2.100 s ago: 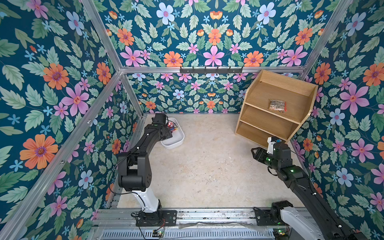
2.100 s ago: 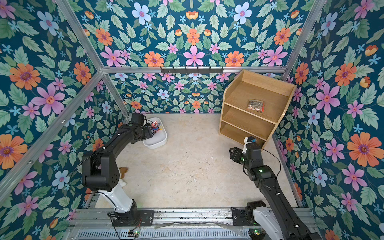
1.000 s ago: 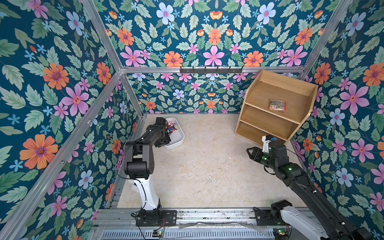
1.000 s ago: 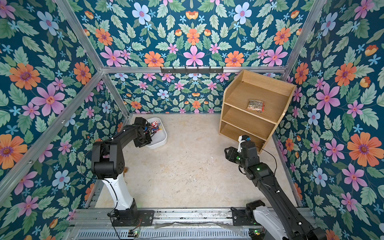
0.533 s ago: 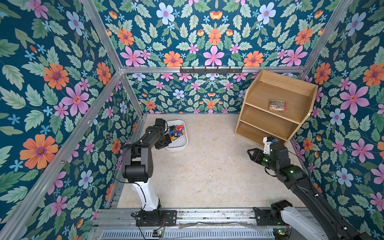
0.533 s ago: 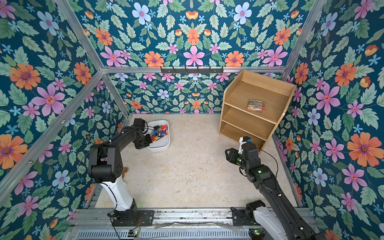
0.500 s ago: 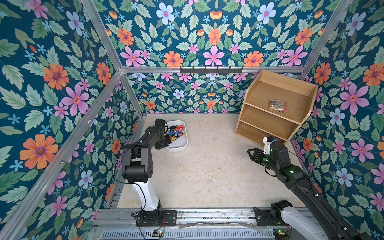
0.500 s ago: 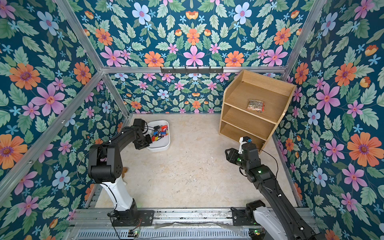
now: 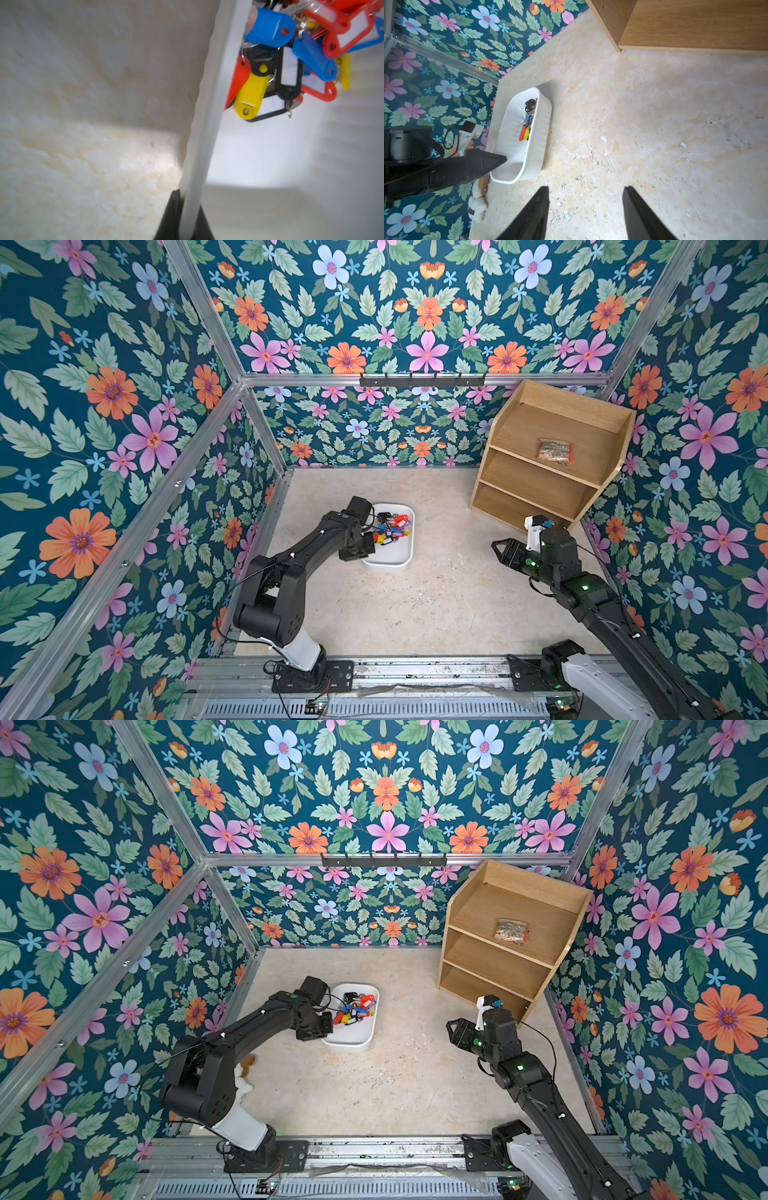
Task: Take the keys out of the storage box
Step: Move the storage box to the center of the board.
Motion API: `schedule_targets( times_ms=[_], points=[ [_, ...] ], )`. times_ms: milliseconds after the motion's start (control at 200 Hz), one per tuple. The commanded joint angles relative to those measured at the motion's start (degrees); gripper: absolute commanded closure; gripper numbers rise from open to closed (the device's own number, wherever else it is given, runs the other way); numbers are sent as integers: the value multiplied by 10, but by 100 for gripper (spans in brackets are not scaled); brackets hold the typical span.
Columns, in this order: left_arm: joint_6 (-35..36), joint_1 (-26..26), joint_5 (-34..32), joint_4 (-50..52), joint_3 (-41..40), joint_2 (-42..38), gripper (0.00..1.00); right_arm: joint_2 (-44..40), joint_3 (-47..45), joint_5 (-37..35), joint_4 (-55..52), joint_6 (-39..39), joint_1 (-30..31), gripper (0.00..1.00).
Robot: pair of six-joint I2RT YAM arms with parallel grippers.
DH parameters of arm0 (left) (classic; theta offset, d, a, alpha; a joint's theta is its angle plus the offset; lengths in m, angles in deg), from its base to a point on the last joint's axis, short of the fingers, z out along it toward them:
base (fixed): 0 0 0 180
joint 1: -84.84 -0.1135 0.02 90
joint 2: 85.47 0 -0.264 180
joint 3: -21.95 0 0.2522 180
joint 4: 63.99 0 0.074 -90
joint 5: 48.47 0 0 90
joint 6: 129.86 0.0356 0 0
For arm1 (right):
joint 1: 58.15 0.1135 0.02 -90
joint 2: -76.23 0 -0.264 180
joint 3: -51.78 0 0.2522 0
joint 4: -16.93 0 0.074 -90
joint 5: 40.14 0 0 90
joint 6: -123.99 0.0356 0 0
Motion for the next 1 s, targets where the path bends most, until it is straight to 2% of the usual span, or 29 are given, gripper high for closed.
schedule_targets(
  times_ms=[0, 125, 250, 410, 495, 565, 650, 725, 765, 920, 995],
  points=[
    [-92, 47, 7, -36, -48, -36, 100, -10, -5, -10, -21, 13, 14, 38],
    [-147, 105, 23, -79, -103, -76, 100, -26, -18, -23, -30, 28, 28, 29],
    [-183, 142, 9, -76, -124, -89, 100, -38, -43, -21, -9, 52, 45, 29],
    [-241, 195, -17, -75, -134, -98, 100, -21, -40, -53, 9, 61, 110, 29],
    [-280, 232, -26, -83, -134, -96, 100, 4, -28, -80, 15, 55, 153, 21],
    [-311, 265, -35, -89, -133, -88, 100, 24, -18, -95, 26, 52, 184, 20],
    [-339, 304, -40, -92, -127, -74, 100, 42, -14, -108, 40, 64, 202, 27],
    [-360, 330, -45, -91, -123, -63, 100, 48, -18, -118, 54, 72, 203, 50],
    [-369, 341, -48, -93, -122, -61, 100, 46, -21, -128, 59, 80, 203, 54],
    [-397, 379, -49, -95, -120, -61, 100, 63, -10, -110, 42, 70, 203, 54],
    [-401, 394, -51, -96, -116, -65, 86, 76, -2, -90, 42, 64, 204, 45]
  ],
)
